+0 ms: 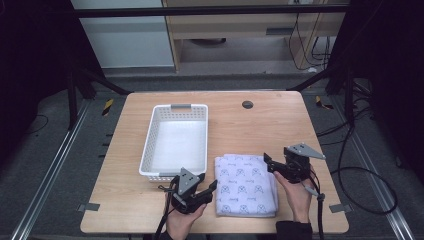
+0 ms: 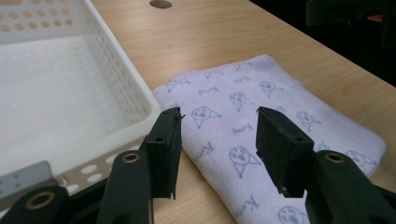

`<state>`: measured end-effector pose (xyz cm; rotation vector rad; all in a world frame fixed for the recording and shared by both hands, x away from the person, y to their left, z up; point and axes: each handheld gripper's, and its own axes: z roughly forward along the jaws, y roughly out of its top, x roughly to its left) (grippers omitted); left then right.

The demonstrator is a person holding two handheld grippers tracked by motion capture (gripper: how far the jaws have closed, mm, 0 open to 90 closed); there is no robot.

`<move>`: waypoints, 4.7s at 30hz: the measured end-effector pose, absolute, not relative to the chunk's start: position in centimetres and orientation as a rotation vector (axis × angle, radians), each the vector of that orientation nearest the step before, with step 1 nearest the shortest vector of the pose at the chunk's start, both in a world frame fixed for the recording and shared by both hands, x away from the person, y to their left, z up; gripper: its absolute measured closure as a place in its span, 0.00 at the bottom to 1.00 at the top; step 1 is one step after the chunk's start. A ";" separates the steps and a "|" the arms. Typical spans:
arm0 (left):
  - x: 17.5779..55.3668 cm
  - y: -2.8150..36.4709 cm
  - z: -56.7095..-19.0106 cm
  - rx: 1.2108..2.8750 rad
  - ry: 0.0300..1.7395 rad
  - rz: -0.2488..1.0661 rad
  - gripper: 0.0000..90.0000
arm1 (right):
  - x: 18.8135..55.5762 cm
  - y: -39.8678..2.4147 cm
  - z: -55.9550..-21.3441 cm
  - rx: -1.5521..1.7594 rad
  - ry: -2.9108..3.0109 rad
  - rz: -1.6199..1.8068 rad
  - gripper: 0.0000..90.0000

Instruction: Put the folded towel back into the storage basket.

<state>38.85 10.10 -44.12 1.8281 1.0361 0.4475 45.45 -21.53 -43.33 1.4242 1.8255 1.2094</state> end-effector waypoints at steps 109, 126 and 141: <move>40.1 6.6 -50.1 1.950 1.096 0.229 0.81 | 46.6 -20.7 -49.8 1.604 2.027 1.115 0.60; 40.1 6.7 -50.3 1.944 1.089 0.228 0.81 | 46.6 -20.2 -50.3 1.650 2.047 1.188 0.84; 39.6 7.5 -48.2 1.888 1.039 0.243 0.83 | 45.0 -20.1 -46.3 1.536 1.983 1.290 0.86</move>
